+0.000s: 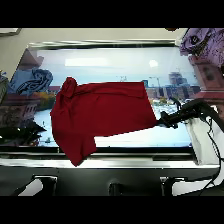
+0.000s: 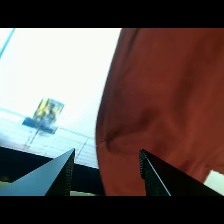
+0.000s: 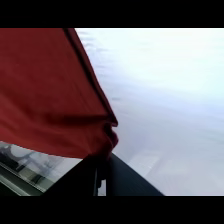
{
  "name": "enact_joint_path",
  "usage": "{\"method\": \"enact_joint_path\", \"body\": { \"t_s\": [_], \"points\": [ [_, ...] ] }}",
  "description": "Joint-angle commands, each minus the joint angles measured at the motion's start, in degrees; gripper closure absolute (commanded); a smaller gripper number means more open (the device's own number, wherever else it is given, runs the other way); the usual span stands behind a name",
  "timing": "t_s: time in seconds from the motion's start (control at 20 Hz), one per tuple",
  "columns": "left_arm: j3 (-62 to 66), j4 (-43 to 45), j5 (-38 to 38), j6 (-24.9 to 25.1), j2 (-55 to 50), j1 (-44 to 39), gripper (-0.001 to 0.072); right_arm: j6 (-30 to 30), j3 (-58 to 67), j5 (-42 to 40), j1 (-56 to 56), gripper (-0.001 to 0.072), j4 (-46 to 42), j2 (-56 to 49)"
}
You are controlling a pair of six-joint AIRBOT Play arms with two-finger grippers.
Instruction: Fold the clothes and pants, and hang the long-sleeved shirts on hangers.
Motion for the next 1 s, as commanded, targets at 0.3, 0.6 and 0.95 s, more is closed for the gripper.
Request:
{"method": "enact_joint_path", "body": {
  "t_s": [0.3,0.6,0.95],
  "points": [
    [-8.4,-5.2,7.2,6.2,-0.7,-0.1,0.0235,-0.1,0.0,-0.4,0.0,0.0684,0.6,2.7],
    [-8.4,-8.9,8.4,8.7,-6.3,-5.6,0.0236,-0.1,0.0,-0.4,0.0,0.0684,0.7,4.5],
    [-8.3,-10.0,9.2,8.5,-7.6,-8.6,0.0432,0.1,0.0,-0.3,0.0,0.0684,0.6,7.4]
  ]
}}
